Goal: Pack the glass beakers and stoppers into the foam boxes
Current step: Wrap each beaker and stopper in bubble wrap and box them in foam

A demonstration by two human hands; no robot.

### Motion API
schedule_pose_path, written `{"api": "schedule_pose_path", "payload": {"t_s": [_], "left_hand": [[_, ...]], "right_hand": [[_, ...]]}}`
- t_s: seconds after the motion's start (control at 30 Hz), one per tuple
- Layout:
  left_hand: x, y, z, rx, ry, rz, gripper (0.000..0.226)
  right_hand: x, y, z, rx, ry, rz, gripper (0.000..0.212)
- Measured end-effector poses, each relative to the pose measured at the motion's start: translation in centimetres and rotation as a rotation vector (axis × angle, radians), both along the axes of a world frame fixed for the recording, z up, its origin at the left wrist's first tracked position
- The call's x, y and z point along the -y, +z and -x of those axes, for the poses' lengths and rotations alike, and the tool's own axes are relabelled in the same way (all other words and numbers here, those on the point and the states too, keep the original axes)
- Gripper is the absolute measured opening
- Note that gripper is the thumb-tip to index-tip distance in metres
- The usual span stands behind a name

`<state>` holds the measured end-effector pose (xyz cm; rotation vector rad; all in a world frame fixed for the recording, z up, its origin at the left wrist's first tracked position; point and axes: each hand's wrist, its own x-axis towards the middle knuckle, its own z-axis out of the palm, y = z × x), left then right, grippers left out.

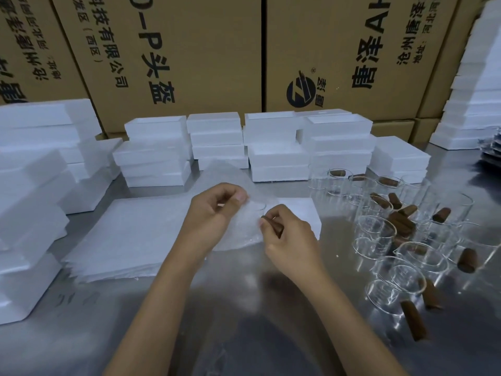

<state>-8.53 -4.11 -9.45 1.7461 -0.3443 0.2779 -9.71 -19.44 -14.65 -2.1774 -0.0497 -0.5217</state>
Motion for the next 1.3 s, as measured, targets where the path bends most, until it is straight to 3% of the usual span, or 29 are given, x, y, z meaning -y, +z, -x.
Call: {"api": "schedule_pose_path", "payload": {"t_s": [0.17,0.27,0.33,0.4,0.47,0.53,0.63,0.8,0.9,0.97,1.1,1.3], "left_hand": [[1.5,0.2,1.4,-0.032,-0.265,-0.112,0.01],[1.8,0.2,1.5,-0.055,-0.256,-0.07,0.01],[1.7,0.4,1.4,-0.034,-0.161,0.057,0.012],[1.2,0.3,1.0,0.09,0.088,0.144,0.016],[0.4,0.0,0.4,0.261,0.409,0.058,0.021],[-0.8,-0.4,-0.3,0.266,0.552,-0.038,0.041],[-2.5,-0.7,-1.4,0.011,0.441,-0.039,0.062],[-3.2,-1.2,-1.4,-0.272,-0.049,0.129,0.052],[-2.0,-1.7,-1.0,-0.329,-0.184,0.159,0.044],[-1.3,-1.7,-0.8,-0.343,-0.22,0.203,0.044],[0.0,-1.8,-0.5,-0.382,-0.313,0.368,0.044],[1.9,-2.2,-0.1,-0.378,-0.279,0.415,0.05]], "right_hand": [[0.7,0.6,-0.2,-0.054,0.074,-0.429,0.022],[1.0,0.9,-0.1,-0.134,0.123,-0.64,0.027],[1.1,1.0,-0.3,-0.172,0.103,-0.764,0.025],[1.4,1.2,-0.5,-0.179,0.063,-0.826,0.024],[1.8,1.4,-0.8,-0.183,0.031,-0.793,0.02],[2.2,1.6,-0.8,-0.214,0.048,-0.743,0.014],[2.6,2.0,-0.5,-0.241,0.165,-0.721,0.024],[2.4,2.4,0.4,-0.228,0.326,-0.657,0.01],[2.1,2.4,0.8,-0.213,0.352,-0.673,0.02],[1.9,2.4,0.6,-0.192,0.312,-0.696,0.014],[1.4,1.9,0.3,-0.215,0.274,-0.79,0.021],[-0.4,1.3,0.9,-0.152,0.386,-0.791,0.014]]}}
